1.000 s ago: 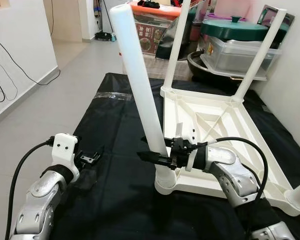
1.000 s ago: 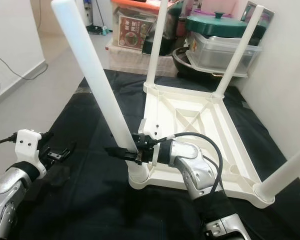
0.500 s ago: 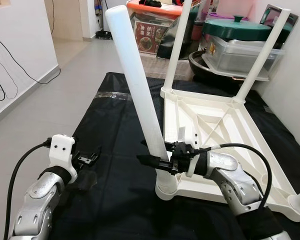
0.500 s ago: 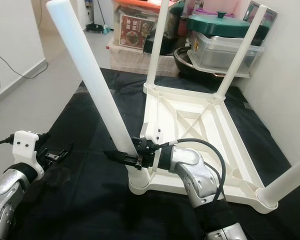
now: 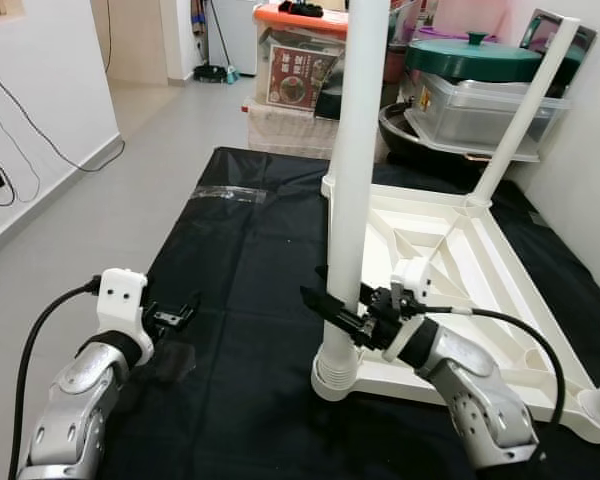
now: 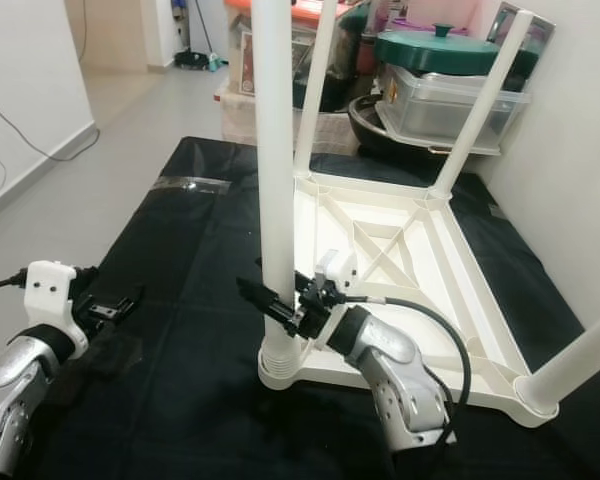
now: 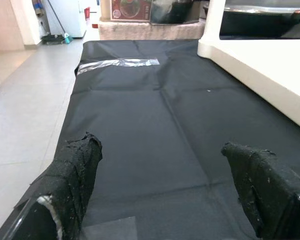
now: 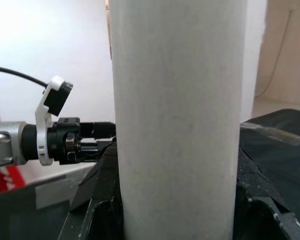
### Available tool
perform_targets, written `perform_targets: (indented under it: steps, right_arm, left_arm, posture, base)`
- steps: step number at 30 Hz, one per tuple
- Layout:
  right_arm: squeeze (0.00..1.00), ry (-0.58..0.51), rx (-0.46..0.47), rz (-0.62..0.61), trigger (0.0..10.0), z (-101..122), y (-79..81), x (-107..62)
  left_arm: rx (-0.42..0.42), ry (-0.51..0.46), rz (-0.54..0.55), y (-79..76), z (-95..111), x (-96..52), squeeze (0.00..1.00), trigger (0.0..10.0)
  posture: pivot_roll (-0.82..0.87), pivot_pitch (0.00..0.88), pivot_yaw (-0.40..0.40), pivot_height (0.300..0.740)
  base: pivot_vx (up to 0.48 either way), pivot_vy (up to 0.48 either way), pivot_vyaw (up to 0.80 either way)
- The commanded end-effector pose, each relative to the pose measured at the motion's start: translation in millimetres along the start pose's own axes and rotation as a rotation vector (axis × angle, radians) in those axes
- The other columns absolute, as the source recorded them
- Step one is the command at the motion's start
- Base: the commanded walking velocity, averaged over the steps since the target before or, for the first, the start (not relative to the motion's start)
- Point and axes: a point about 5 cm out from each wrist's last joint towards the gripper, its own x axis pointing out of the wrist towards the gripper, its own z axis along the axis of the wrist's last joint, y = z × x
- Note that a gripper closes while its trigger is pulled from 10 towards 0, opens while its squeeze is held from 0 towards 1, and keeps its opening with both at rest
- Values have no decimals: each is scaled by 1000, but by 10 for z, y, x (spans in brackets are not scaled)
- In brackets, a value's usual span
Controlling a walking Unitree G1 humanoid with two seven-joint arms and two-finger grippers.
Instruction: Building children table
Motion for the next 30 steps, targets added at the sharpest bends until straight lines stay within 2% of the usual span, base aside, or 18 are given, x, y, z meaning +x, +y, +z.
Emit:
perform_targets:
  steps: [1,5,11,16,20,26,30]
  right_arm:
    - [0,37,39,1,0,-126,78,-37]
    - [0,46,27,1,0,-158,143,-70]
    - [0,64,6,8,0,-169,144,-65]
    - [0,77,-24,29,0,-174,112,22]
    - [0,53,7,18,0,-177,98,53]
    - [0,60,8,-16,0,-214,89,-25]
    - [0,48,28,-90,0,-219,61,-144]
  left_arm:
    - [-2,17,-2,26,-19,10,1000,10000]
    - [0,18,-5,41,-15,24,1000,10000]
    - [1,19,-9,39,-14,35,1000,10000]
    - [2,18,-3,49,-18,25,1000,10000]
    - [5,18,7,84,-18,0,1000,10000]
    - [7,20,12,108,-19,-16,1000,10000]
    - [6,23,9,99,-26,-10,1000,10000]
  posture:
    - [166,0,-68,740]
    - [162,0,-61,740]
    - [168,0,-67,740]
    - [186,0,-80,740]
    - [196,0,-85,740]
    - [193,0,-81,740]
    - [178,0,-71,740]
  base:
    - [0,0,0]
    - [0,0,0]
    - [0,0,0]
    - [0,0,0]
    - [0,0,0]
    - [0,0,0]
    - [0,0,0]
